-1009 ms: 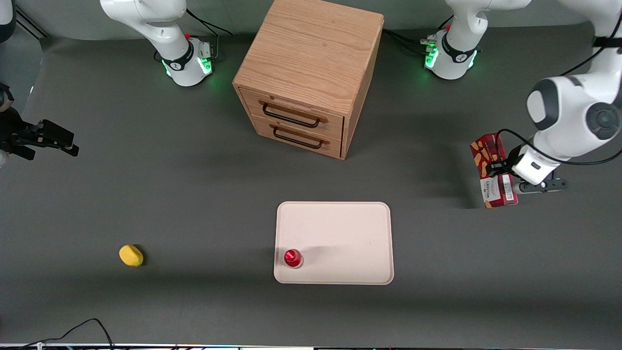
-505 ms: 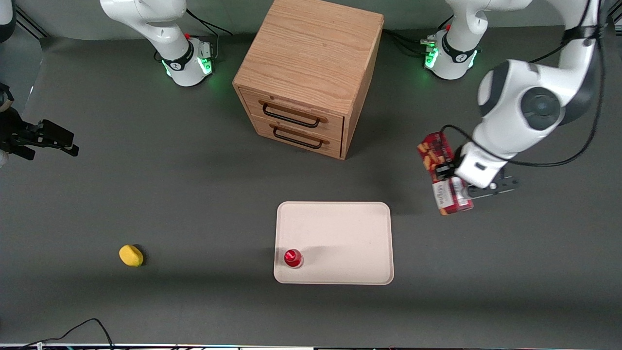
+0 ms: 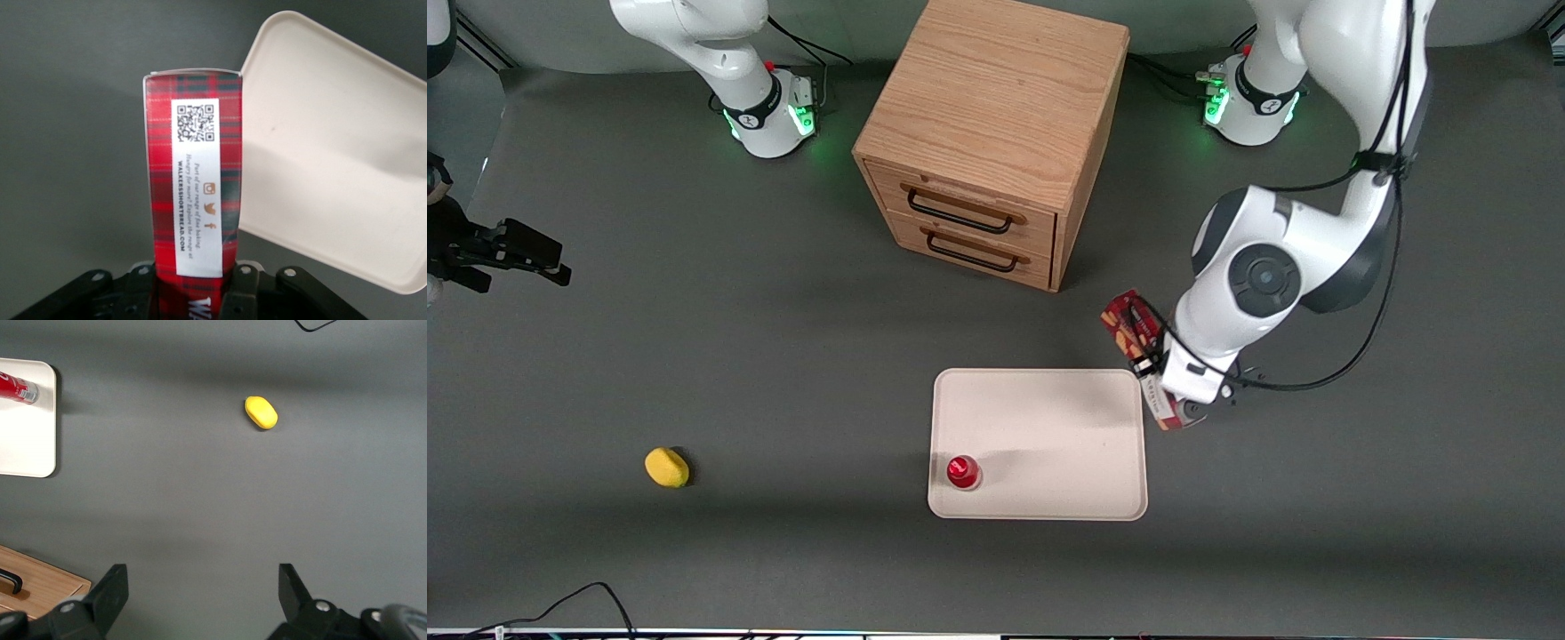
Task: Place red cookie box on tray
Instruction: 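Carry the held cookie box with the left gripper over the white tray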
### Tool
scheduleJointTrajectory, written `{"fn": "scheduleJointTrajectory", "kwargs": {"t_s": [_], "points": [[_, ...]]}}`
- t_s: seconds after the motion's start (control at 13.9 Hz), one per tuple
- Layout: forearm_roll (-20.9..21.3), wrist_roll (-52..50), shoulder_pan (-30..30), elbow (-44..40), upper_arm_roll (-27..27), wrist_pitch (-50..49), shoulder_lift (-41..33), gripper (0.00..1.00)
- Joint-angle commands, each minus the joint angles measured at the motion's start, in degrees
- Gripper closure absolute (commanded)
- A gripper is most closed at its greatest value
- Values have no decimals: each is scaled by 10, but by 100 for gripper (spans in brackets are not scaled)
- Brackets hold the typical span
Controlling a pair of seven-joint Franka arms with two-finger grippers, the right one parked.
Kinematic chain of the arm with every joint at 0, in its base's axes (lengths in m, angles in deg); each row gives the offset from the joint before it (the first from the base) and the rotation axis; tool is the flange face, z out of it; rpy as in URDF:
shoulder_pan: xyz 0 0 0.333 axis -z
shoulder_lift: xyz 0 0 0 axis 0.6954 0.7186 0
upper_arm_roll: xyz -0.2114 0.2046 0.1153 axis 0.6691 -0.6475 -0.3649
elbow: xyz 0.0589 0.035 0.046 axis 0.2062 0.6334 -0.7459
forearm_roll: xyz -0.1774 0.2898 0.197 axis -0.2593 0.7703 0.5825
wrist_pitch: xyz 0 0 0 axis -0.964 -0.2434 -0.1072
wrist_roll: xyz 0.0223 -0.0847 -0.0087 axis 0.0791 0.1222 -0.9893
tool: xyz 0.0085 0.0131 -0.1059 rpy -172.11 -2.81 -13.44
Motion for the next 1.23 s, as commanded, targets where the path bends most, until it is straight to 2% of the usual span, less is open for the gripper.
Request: {"fn": "scheduleJointTrajectory", "kwargs": {"t_s": [0.0, 0.22, 0.36, 1.15], "points": [[13, -24, 16, -84, -6, -13, 58, 94], [33, -17, 20, -102, -3, 53, 105, 92], [73, -20, 44, -104, -2, 95, 127, 93], [86, 7, 43, -103, -7, 188, 175, 92]]}}
